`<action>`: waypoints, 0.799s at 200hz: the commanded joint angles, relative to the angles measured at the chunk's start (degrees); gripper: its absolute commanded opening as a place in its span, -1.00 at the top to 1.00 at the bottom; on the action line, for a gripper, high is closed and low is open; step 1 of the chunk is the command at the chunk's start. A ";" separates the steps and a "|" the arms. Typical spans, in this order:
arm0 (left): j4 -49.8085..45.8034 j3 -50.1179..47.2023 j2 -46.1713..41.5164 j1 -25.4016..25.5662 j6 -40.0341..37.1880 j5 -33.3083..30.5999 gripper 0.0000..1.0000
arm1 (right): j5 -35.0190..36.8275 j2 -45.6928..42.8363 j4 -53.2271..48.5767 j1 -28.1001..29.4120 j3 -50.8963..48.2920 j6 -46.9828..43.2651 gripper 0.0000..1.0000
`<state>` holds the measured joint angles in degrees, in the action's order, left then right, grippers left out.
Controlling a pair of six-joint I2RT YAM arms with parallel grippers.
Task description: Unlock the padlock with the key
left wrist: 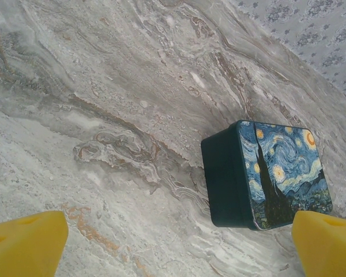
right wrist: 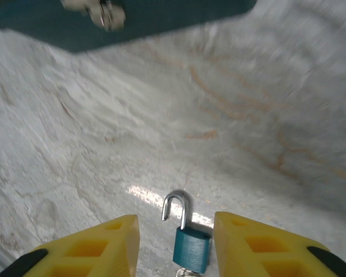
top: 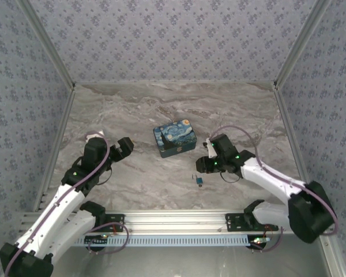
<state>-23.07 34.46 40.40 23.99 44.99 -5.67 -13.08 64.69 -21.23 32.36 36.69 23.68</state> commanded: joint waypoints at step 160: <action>-2.64 2.41 -1.65 -0.52 -0.80 -2.26 -0.99 | 37.76 -30.46 8.72 -17.92 -11.56 -8.43 -1.00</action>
<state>-24.51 34.46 39.00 23.88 44.95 -6.52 16.84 33.61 -18.57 15.81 28.25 16.60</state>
